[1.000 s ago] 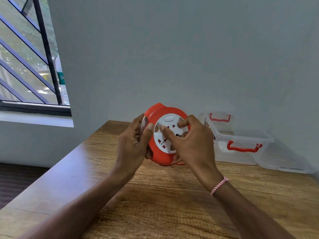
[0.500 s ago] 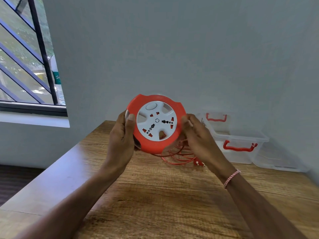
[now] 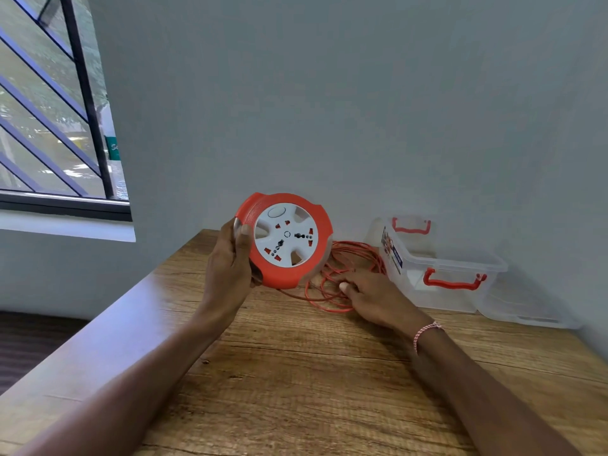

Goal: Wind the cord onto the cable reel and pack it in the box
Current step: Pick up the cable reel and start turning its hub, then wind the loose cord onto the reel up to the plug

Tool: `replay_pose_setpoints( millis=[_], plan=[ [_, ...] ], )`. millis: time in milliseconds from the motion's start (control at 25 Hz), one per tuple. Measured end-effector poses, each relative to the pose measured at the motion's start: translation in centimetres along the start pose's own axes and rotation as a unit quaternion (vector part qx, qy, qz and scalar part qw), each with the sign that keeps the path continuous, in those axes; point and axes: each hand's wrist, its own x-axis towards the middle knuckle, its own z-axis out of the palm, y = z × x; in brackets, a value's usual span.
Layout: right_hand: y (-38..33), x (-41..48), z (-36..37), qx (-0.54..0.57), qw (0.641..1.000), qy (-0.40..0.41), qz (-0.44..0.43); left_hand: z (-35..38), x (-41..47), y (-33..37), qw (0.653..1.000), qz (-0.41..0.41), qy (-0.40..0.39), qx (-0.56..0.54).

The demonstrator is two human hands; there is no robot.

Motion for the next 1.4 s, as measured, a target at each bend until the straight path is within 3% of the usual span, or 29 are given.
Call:
replay_pose_setpoints(
  millis=[240,400,480,560,640,720,800,920,1040,1160,1400],
  plan=[
    [-0.7,-1.8,-2.6,0.105,0.988,-0.082,-0.074,-0.7,0.7,-0.1,0.999,-0.009,0.032,-0.007],
    [-1.7,-2.9,-3.8,0.184,0.955,-0.178,-0.148,-0.8,0.9,-0.4,0.998,0.004,0.055,-0.007],
    [-2.1,-3.3,-4.1,0.245,0.936,-0.208,-0.141,-0.8,1.0,-0.6,0.999,0.01,0.048,-0.016],
    [-2.4,-3.3,-4.3,0.268,0.945,-0.14,-0.125,-0.7,0.9,-0.7,0.999,0.009,0.037,-0.022],
    [-2.2,-3.0,-4.1,0.197,0.972,0.048,-0.116,-0.5,0.7,-0.4,0.999,0.006,0.029,-0.016],
    [-1.9,-2.6,-3.7,0.095,0.961,0.222,-0.132,-0.3,0.5,-0.3,1.0,0.003,0.024,-0.007],
    [-2.1,-2.2,-3.6,0.036,0.942,0.293,-0.16,-0.2,0.5,-0.3,1.0,0.006,0.012,0.0],
    [-3.4,-1.9,-3.8,-0.021,0.925,0.299,-0.233,-0.3,0.3,-0.5,1.0,0.012,-0.005,0.005],
    [-5.6,-1.0,-4.5,-0.118,0.912,0.251,-0.303,-0.4,0.3,-0.3,0.999,0.035,0.0,0.015],
    [-7.4,0.4,-5.0,-0.206,0.903,0.235,-0.295,-0.8,0.6,-0.2,0.998,0.053,-0.001,0.027],
    [-6.9,-0.6,-3.2,-0.262,0.857,0.309,-0.319,-0.7,0.3,1.0,0.997,0.073,-0.035,0.018]
  ],
)
